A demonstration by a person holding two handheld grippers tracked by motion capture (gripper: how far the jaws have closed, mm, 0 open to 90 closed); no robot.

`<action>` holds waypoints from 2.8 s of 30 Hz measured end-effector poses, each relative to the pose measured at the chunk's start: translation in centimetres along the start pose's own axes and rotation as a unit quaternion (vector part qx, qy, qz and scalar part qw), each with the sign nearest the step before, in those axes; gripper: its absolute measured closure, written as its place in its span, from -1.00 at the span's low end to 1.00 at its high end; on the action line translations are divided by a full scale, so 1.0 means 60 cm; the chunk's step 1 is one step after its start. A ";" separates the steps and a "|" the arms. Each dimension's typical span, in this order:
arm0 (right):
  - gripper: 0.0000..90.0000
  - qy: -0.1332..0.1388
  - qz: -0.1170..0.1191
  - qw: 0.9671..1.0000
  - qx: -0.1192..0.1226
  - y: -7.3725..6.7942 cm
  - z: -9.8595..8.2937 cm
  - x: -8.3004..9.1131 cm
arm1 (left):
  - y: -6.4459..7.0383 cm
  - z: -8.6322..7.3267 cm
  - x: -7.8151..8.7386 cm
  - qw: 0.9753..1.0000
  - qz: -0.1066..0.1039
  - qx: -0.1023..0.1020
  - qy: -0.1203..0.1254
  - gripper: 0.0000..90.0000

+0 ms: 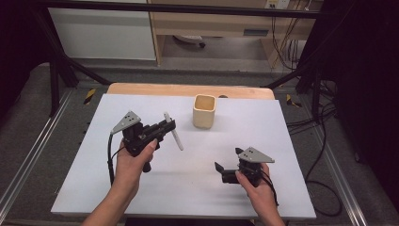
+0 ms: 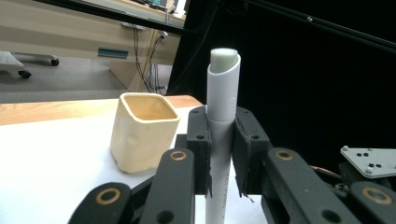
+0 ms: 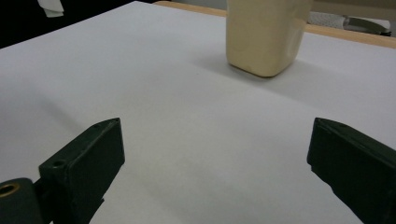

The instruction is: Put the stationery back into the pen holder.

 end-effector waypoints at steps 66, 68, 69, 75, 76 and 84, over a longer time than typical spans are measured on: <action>-0.91 -0.022 -0.026 0.999 -0.002 0.047 -0.041 0.047 | -0.043 0.138 -0.119 0.993 0.054 -0.097 -0.031 0.75; -0.91 -0.023 -0.028 0.999 -0.006 0.050 -0.041 0.046 | -0.049 0.141 -0.118 0.993 0.061 -0.097 -0.030 0.75; -0.91 -0.021 -0.030 0.999 -0.006 0.051 -0.041 0.046 | -0.051 0.139 -0.119 0.992 0.064 -0.102 -0.036 0.75; -0.91 -0.015 -0.032 0.999 -0.006 0.050 -0.038 0.050 | -0.064 0.125 -0.125 0.991 0.075 -0.104 -0.049 0.75; -0.91 -0.017 -0.032 0.999 -0.004 0.049 -0.039 0.051 | -0.066 0.124 -0.127 0.991 0.076 -0.103 -0.049 0.75; -0.91 -0.024 -0.030 0.999 0.011 0.043 -0.040 0.044 | -0.081 0.117 -0.146 0.990 0.087 -0.100 -0.052 0.75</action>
Point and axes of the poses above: each handheld gripper's, and its own axes: x roughly backward along the jaws, z roughly out of its top, y roughly to its right, the point moved 8 cm from there along -x, roughly forward along the jaws, and after that the axes turned 10 degrees about -x, right-handed, at the moved point
